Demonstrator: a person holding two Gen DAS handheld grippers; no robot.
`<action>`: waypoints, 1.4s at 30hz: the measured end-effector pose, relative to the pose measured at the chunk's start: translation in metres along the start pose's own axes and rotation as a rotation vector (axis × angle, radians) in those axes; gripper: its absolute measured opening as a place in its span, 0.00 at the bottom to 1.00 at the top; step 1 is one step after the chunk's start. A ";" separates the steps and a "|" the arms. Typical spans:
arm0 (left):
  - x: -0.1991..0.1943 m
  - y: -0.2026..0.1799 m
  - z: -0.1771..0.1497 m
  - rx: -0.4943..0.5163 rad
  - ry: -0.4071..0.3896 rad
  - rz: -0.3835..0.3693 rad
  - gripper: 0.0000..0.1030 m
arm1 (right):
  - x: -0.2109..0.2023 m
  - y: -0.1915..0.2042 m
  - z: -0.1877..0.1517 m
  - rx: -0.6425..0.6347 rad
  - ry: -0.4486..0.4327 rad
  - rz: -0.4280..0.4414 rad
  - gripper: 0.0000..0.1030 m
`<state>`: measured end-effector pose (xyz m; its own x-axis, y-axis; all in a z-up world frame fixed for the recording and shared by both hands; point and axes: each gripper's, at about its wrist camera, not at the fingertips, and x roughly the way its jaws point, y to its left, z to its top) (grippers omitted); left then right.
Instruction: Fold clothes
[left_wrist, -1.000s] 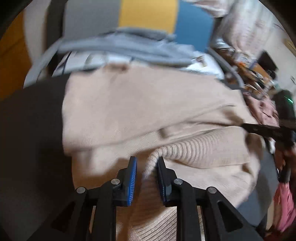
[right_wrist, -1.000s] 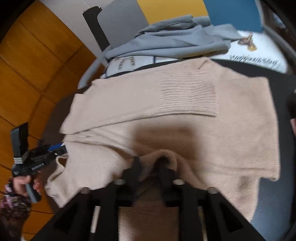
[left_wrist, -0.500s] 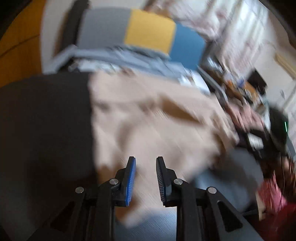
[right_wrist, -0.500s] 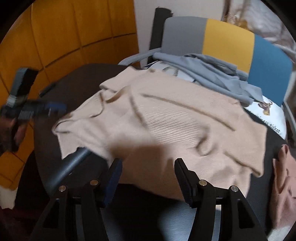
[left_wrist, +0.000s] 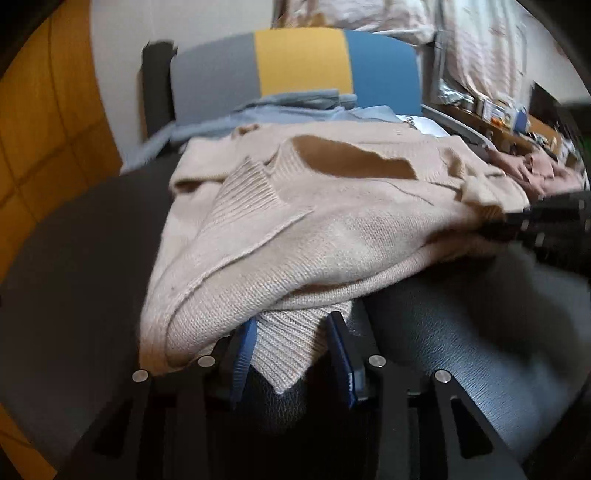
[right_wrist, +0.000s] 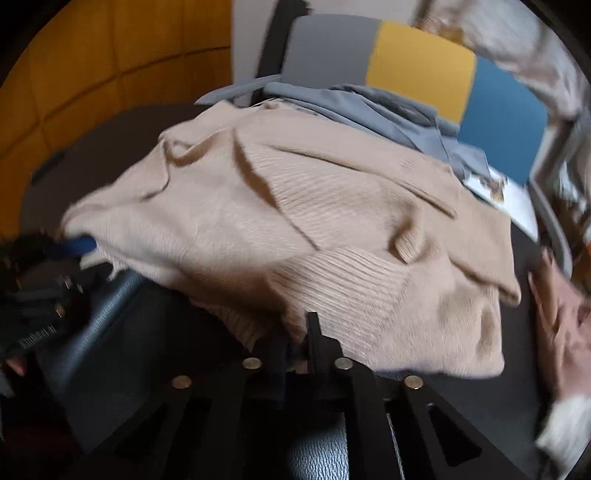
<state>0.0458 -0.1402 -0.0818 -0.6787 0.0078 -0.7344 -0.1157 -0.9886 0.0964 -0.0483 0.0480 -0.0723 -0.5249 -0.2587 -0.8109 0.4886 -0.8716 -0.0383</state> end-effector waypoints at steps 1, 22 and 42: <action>0.001 0.001 0.001 -0.001 0.003 -0.009 0.39 | -0.004 -0.009 -0.001 0.049 -0.001 0.025 0.06; -0.054 0.071 0.001 -0.086 0.068 -0.254 0.04 | -0.097 -0.090 -0.046 0.424 -0.013 0.249 0.05; -0.080 0.060 0.001 -0.071 -0.034 -0.100 0.17 | -0.094 -0.050 -0.015 0.125 -0.103 -0.012 0.54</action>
<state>0.0928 -0.2000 -0.0167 -0.6905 0.1103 -0.7149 -0.1326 -0.9909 -0.0249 -0.0130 0.1220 -0.0030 -0.6019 -0.2833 -0.7466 0.3947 -0.9183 0.0302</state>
